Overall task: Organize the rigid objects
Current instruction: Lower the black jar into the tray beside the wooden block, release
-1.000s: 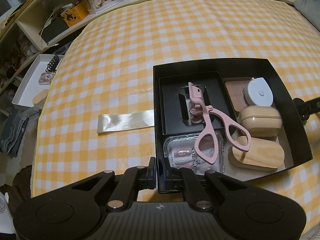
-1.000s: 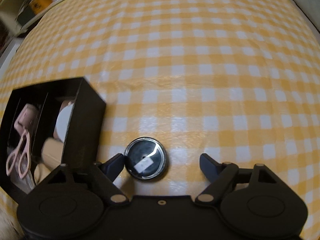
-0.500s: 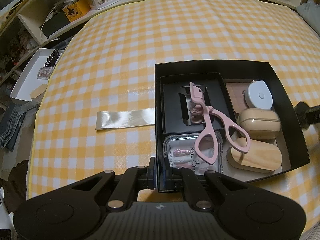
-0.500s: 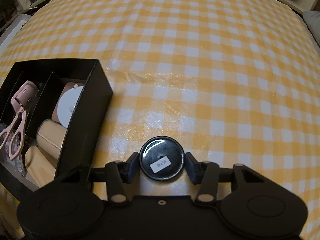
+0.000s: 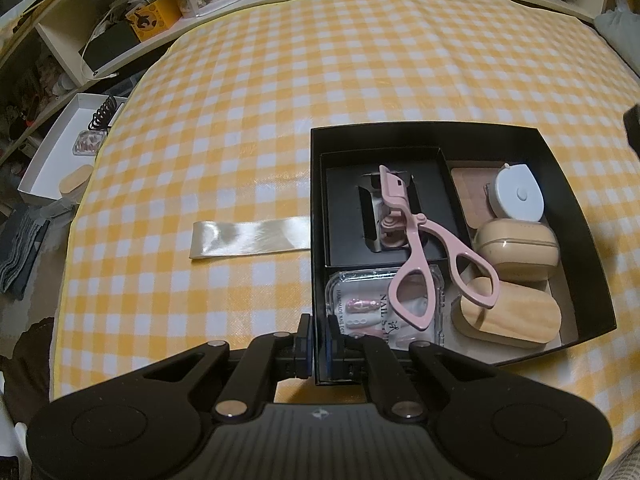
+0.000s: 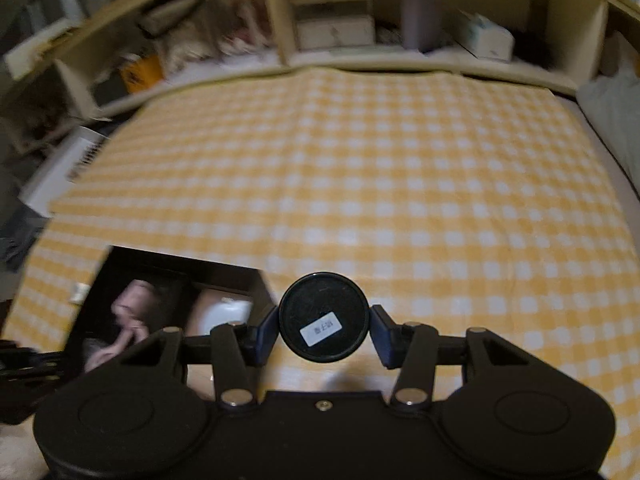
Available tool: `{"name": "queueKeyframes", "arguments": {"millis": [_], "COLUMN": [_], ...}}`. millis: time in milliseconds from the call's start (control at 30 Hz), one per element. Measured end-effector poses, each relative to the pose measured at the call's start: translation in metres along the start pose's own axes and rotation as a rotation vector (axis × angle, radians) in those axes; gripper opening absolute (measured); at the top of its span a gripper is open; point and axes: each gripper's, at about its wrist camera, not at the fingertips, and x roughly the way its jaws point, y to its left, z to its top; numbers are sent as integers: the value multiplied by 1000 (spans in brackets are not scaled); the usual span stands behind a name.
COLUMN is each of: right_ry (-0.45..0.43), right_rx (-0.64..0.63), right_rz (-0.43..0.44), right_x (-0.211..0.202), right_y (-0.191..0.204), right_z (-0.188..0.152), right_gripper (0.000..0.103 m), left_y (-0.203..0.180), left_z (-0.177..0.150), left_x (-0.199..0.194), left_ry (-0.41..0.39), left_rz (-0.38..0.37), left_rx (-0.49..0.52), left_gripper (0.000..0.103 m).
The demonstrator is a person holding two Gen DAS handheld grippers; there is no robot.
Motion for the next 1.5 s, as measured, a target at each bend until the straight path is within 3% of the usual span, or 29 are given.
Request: {"name": "queueKeyframes", "arguments": {"millis": [200,433,733,1300,1400,1500], "right_ry": [-61,33,171,243,243,243], "right_rx": [-132,-272,-325,-314,-300,-287], "right_rz": [133,208,222,161,155,167], "right_x": [-23,-17,10,39,39,37], "right_y": [32,69,86,96,95,95], "right_z": [1,-16,-38,-43,-42,-41], "right_gripper": [50,50,50,50,67,71], "left_y": [0,0,0,0,1,0], "left_z": [0,0,0,0,0,0], "left_x": [0,0,-1,0,-1,0], "left_ry": [0,0,0,1,2,2], "left_rz": [0,-1,-1,-1,-3,-3], "left_rx": [-1,0,-1,0,0,1], "left_gripper": [6,6,6,6,7,7]}}
